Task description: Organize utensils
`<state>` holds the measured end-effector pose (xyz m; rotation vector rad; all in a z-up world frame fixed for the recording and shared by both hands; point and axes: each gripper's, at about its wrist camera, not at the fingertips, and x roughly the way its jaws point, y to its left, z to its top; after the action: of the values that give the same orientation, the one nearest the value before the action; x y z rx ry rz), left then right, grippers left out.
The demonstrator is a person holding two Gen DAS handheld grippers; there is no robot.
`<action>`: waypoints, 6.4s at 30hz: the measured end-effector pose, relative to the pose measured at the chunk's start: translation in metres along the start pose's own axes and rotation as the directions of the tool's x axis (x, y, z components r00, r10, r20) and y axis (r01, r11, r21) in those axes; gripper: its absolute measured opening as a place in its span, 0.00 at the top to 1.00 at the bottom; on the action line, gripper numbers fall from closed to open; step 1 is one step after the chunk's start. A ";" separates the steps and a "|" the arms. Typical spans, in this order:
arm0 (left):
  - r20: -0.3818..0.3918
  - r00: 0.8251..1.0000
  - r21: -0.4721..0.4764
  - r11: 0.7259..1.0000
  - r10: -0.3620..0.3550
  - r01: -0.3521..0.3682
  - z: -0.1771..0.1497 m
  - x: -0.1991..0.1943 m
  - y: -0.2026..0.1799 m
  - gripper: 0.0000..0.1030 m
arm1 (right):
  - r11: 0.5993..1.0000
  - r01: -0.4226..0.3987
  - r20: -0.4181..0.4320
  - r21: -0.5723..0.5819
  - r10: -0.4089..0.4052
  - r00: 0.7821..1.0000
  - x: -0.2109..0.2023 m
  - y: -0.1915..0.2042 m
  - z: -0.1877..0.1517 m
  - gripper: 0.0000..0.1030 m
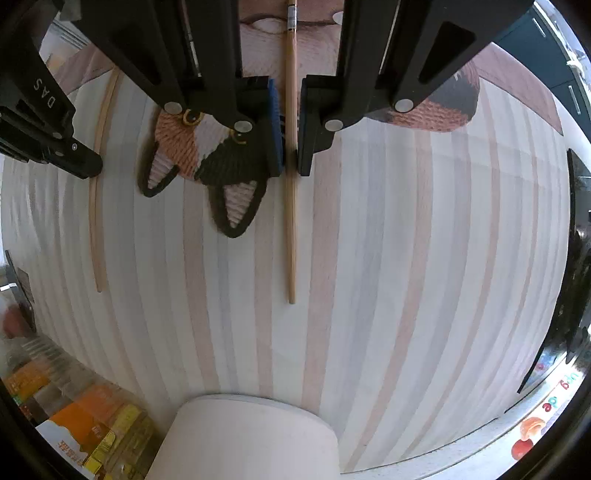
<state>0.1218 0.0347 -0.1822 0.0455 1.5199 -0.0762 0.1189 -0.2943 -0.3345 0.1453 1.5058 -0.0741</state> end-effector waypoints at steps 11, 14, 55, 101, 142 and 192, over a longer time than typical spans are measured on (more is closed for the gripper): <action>-0.015 1.000 0.026 1.000 -0.004 0.004 0.032 0.014 0.011 0.92 | 0.996 0.084 -0.024 -0.017 -0.084 0.996 0.013 0.026 0.041 0.85; -0.012 1.000 0.033 0.999 0.003 -0.003 0.027 0.014 0.001 0.95 | 0.996 0.088 -0.021 -0.021 -0.089 0.996 0.014 0.033 0.051 0.88; 0.444 0.888 0.066 0.993 -0.116 0.097 0.040 -0.182 -0.009 0.96 | 0.994 -0.103 0.398 -0.041 0.111 0.911 -0.134 0.102 0.066 0.93; 0.842 0.540 -0.068 0.988 -0.018 0.140 0.265 -0.201 0.019 0.96 | 0.974 -0.224 0.900 -0.042 0.134 0.416 -0.243 0.140 0.257 0.93; 0.804 0.587 0.018 0.991 -0.095 0.135 0.262 -0.182 0.024 0.83 | 0.965 -0.213 0.824 -0.154 0.244 0.510 -0.238 0.149 0.268 0.92; 0.775 0.631 -0.016 0.999 0.040 -0.043 -0.046 -0.269 -0.004 0.00 | 0.992 0.109 0.863 0.067 -0.112 0.492 -0.390 0.149 -0.102 0.00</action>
<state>0.0625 0.0404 0.0846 0.0423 0.6323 -0.0502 0.0133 -0.1484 0.0560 -0.0047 0.4672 -0.2213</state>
